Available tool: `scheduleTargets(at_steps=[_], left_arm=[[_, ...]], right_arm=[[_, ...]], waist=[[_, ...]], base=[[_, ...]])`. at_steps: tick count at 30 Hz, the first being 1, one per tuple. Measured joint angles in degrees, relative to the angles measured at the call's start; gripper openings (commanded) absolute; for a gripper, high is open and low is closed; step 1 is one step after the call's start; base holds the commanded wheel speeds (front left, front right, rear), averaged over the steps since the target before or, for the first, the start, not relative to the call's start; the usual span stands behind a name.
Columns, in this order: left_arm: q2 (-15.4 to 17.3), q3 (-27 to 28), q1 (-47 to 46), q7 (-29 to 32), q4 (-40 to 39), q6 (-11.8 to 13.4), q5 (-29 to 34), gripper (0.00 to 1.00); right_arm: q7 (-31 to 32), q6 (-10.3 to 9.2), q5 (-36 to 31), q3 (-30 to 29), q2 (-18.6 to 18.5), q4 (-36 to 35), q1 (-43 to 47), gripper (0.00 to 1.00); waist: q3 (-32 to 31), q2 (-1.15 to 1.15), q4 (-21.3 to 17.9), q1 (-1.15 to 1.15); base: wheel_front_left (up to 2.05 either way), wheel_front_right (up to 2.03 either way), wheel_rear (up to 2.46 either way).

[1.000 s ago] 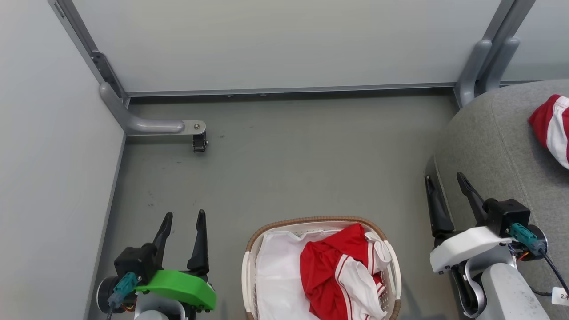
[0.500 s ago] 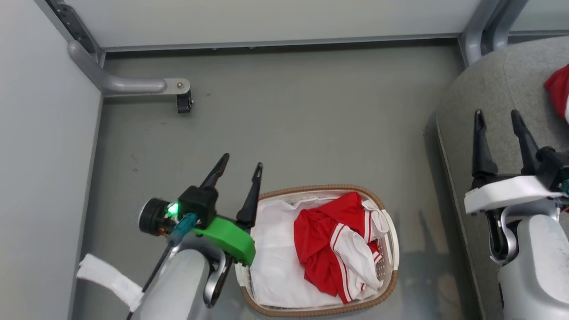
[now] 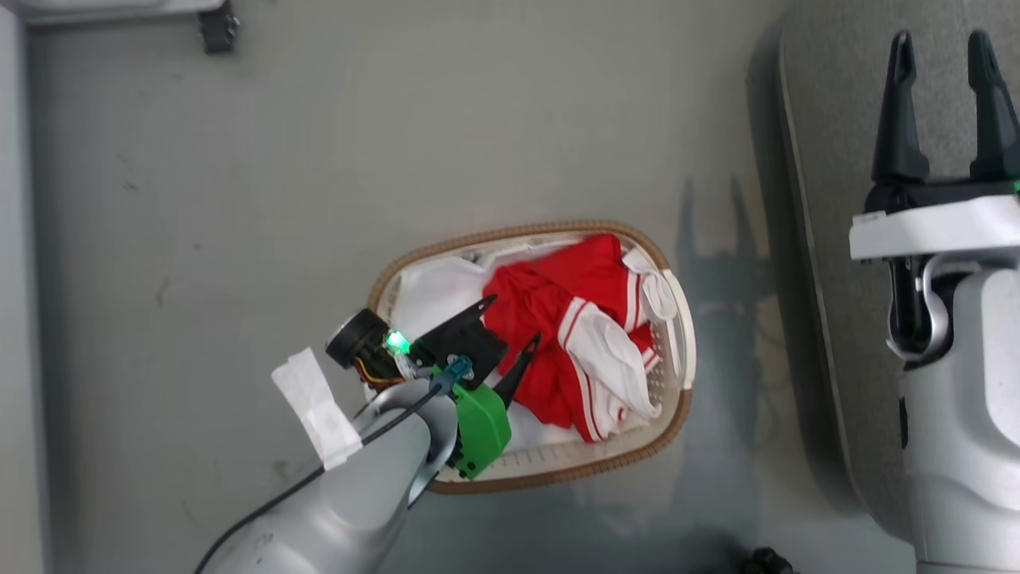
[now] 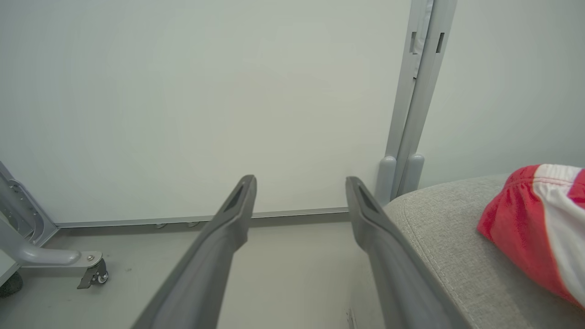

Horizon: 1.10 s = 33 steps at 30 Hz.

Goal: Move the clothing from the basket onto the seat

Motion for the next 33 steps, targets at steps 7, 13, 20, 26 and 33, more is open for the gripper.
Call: scheduleTargets(at_steps=[7,13,20,26,33], left_arm=[[-0.1,-4.0,-6.1,0.4,9.3,0.0,-1.3,1.00],[-0.1,-3.8,-9.5,0.7,14.5,1.1,-3.5,1.00],[0.0,-3.5,-12.1,1.2,18.3,3.2,-5.7,1.00],[0.0,-3.5,-13.8,1.9,20.5,5.1,-6.6,1.00],[0.0,-3.5,-14.0,0.9,19.1,5.4,-9.3,0.00]], right_arm=[[0.0,0.00,3.4,2.8,0.0,-3.0,-4.3,1.00],[0.0,0.00,5.5,3.3,-0.1,-4.4,-5.7,1.00],[0.0,0.00,6.8,4.1,-0.1,-5.0,-6.9,1.00],[0.0,0.00,7.3,5.3,0.0,-5.3,-8.0,1.00],[0.0,0.00,7.2,5.6,0.0,-5.0,-8.0,1.00]], waist=[[9.1,0.00,-4.0,0.00],[16.0,0.00,-7.3,0.00],[22.6,0.00,-10.4,0.01],[25.7,0.00,-12.7,0.01],[25.6,0.00,-13.7,0.00]], base=[[0.00,0.00,0.00],[0.00,0.00,0.00],[0.00,0.00,0.00],[0.00,0.00,0.00],[0.00,0.00,0.00]])
